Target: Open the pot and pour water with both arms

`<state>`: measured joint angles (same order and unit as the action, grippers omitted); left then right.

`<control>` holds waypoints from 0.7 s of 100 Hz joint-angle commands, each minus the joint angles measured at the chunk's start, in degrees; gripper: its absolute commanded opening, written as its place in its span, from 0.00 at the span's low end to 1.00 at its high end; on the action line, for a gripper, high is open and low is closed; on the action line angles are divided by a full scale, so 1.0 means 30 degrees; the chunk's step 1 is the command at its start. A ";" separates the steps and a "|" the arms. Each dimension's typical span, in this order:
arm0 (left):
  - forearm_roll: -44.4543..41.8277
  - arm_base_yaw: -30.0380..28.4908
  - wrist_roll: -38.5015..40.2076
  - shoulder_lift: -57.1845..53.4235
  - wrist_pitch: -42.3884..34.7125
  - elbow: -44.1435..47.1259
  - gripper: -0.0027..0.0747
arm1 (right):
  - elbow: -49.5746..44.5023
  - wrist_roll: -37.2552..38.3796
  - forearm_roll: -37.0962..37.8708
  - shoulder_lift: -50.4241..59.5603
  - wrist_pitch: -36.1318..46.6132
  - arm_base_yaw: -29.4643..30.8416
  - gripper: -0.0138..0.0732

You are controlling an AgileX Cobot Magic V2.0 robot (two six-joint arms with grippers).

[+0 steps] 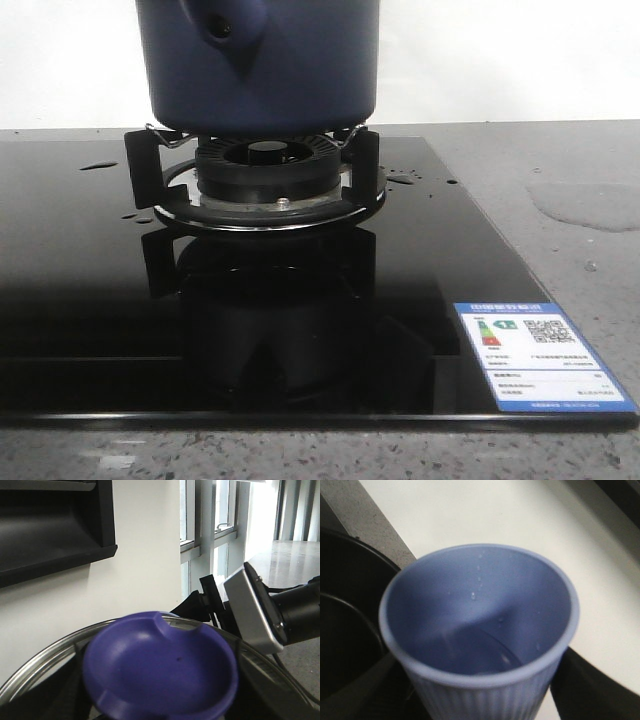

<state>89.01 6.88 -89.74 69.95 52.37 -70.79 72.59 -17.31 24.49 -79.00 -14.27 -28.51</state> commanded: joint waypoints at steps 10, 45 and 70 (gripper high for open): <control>0.2014 -0.0007 0.0196 -0.0583 -0.0109 -0.0710 0.37 | 0.0888 -0.0075 0.3236 0.0098 0.1624 -0.0971 0.44; 0.2014 -0.0007 0.0196 -0.0583 -0.0109 -0.0710 0.37 | 0.0888 -0.0075 0.7868 -0.0680 0.1948 -0.1416 0.44; 0.2014 -0.0007 0.0196 -0.0583 -0.0109 -0.0710 0.37 | 0.0888 -0.0075 1.1445 -0.1380 0.2205 -0.1416 0.44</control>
<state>89.01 6.88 -89.74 69.95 52.37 -70.79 72.97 -17.31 53.41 -84.66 -11.83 -32.85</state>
